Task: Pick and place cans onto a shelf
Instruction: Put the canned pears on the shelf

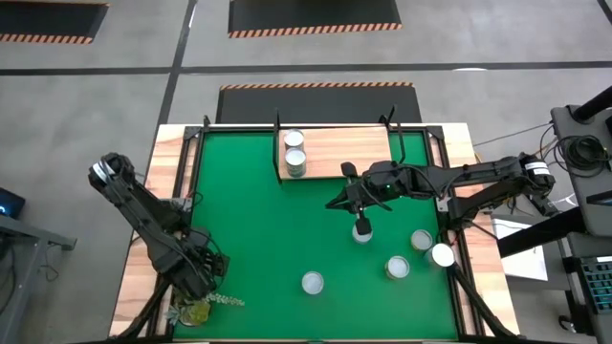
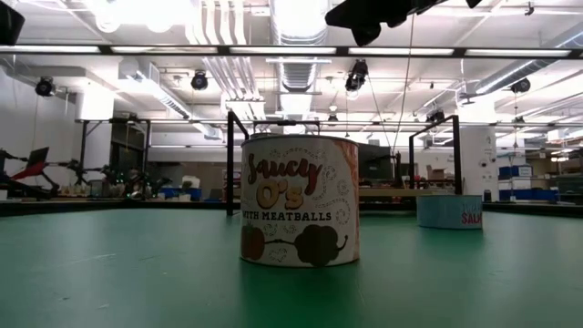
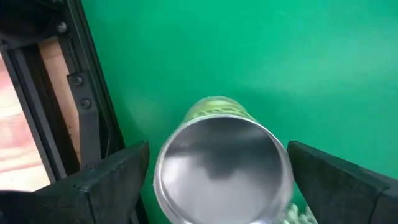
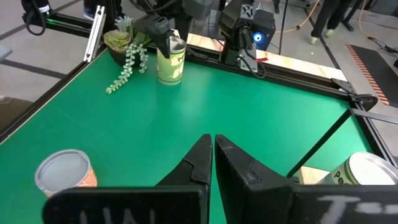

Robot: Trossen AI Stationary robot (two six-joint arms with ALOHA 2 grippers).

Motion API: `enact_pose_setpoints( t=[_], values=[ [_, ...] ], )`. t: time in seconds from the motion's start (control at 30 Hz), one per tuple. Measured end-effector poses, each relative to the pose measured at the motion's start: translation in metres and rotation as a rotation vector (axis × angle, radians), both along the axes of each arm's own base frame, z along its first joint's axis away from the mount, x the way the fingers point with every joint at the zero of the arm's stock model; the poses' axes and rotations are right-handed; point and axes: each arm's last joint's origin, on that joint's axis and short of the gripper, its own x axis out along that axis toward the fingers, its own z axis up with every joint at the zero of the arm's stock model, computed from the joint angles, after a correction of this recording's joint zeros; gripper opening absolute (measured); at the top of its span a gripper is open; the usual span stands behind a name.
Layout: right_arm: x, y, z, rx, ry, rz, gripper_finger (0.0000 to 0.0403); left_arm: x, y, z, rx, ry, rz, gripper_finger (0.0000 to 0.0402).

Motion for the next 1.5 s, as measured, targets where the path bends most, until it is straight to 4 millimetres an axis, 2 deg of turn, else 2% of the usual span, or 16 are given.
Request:
enact_pose_setpoints(
  t=[0.17, 0.27, 0.37, 0.5, 0.63, 0.77, 0.97, 1.2, 1.5],
  values=[
    [0.0, 0.0, 0.0, 0.002, 0.0, -0.001, 0.0009, 0.001, -0.001, -0.01, 0.024, 0.027, -0.001, 0.0354],
    [0.0, 0.0, 0.0, 0.009, 0.007, -0.004, 0.0009, 0.002, -0.004, -0.011, 0.014, 0.041, -0.001, 0.0331],
    [-0.001, 0.0, -0.002, 0.009, 0.027, -0.004, 0.0009, 0.005, -0.007, -0.007, -0.011, 0.041, 0.004, 0.0299],
    [-0.005, 0.0, -0.004, -0.005, 0.067, 0.0, 0.0009, 0.018, -0.005, 0.007, -0.052, 0.008, 0.031, 0.0295],
    [-0.02, -0.001, 0.0, -0.014, 0.114, 0.002, 0.0009, 0.048, 0.006, 0.036, -0.059, -0.117, -0.051, 0.0296],
    [-0.036, -0.001, 0.003, 0.017, 0.131, -0.013, 0.0009, 0.087, 0.026, 0.071, 0.041, -0.271, -0.184, 0.0318],
    [-0.062, -0.001, 0.001, 0.032, 0.1, -0.032, 0.0009, 0.14, 0.061, 0.108, 0.123, -0.32, -0.365, 0.0319],
    [-0.092, -0.004, -0.005, 0.01, 0.022, -0.093, 0.0009, 0.182, 0.09, 0.125, 0.249, -0.285, -0.516, 0.0308],
    [-0.112, -0.004, -0.005, 0.043, -0.086, -0.091, 0.0009, 0.229, 0.108, 0.143, 0.425, -0.283, -0.646, 0.0312]
  ],
)
